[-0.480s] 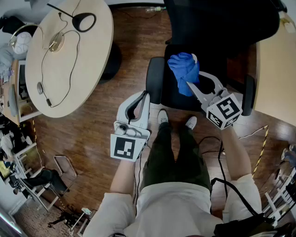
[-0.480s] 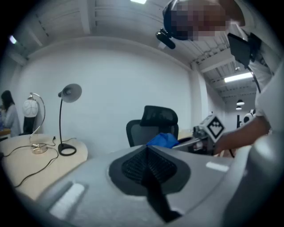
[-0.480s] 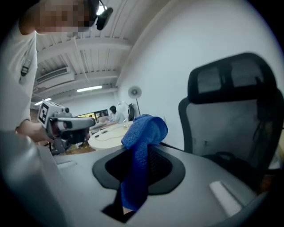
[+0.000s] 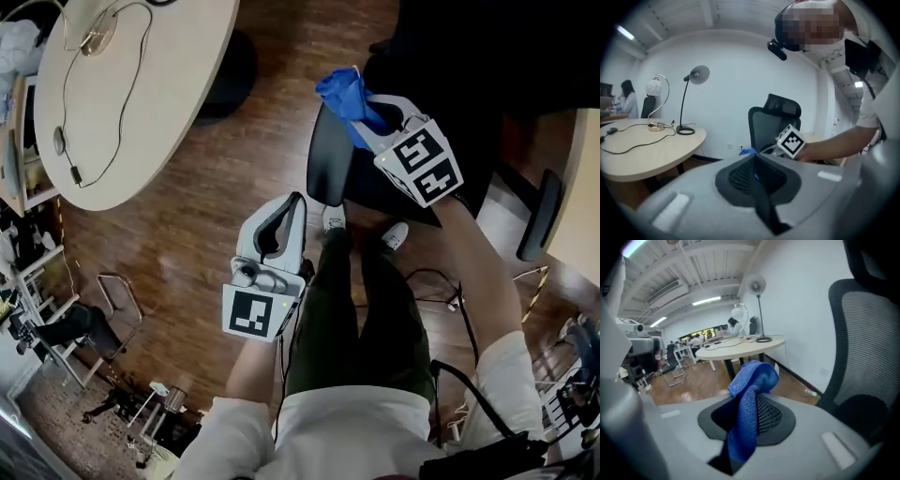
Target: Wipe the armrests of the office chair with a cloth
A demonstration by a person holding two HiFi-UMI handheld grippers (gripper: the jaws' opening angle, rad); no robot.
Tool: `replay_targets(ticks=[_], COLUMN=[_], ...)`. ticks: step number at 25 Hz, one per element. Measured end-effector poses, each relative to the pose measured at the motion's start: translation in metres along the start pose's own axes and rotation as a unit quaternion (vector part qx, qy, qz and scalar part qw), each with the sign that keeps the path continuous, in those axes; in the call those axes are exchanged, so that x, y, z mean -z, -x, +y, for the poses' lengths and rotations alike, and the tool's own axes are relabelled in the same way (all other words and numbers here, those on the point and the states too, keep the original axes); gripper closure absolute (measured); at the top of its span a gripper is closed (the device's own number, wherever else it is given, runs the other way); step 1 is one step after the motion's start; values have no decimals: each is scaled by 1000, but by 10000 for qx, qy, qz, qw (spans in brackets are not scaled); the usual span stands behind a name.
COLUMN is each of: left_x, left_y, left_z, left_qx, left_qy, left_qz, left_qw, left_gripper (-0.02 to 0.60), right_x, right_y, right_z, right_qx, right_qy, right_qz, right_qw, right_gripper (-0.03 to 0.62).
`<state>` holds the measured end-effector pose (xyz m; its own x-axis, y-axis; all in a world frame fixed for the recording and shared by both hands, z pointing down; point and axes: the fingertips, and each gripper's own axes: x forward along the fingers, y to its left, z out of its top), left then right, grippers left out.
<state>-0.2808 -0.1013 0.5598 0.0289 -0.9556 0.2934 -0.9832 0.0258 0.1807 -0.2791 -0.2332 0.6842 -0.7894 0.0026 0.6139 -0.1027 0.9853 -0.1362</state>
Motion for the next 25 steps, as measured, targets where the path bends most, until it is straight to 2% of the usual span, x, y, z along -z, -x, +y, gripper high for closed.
replay_targets(ticks=[3,7,9,10,11,13,15,16,18,21,22,25], left_x=[1,-2,0,1,1,1,5,9,8,1,-1,-5], left_y=[-3,-13,-14,-14,-14,-19,-24,-25,-29,-35,-36,-24], left_z=[5,5,5,5,3,-5,-19,-25,-30,-20,-17,-16], left_qx=[-60,-125,-136,-143,-148,-81,196,347,410,82,-10,-24], left_qy=[-54,-76,-31,-8,15,46,35,34,129,422,507,363], left_qz=[-36,-175,-156,-144,-139,-142,-45,30,12,-235,-331,-356], left_qw=[10000,9997,9998,9998,9998,9999,9998,9994,9991,9988,9982,9987], left_gripper=[568,568,568,568,568,568,568,568,568,568,568,568], right_x=[15,46,46,39,31,24,41,55,81,107,119,163], right_y=[6,30,41,49,61,90,109,108,80,15,-4,-59], right_z=[77,175,199,199,187,135,71,45,15,14,13,2], right_qx=[-589,-1162,-1442,-1473,-1330,-519,438,718,772,273,230,389], right_qy=[88,517,271,74,-109,-632,-1290,-1463,-1590,-1651,-1704,-1925], right_qz=[19,107,-114,-368,-699,-1230,-1276,-1210,-1123,-890,-756,-342], right_qw=[9982,9918,9891,9884,9886,9890,9824,9792,9778,9819,9822,9799], right_gripper=[505,505,505,505,505,505,505,505,505,505,505,505])
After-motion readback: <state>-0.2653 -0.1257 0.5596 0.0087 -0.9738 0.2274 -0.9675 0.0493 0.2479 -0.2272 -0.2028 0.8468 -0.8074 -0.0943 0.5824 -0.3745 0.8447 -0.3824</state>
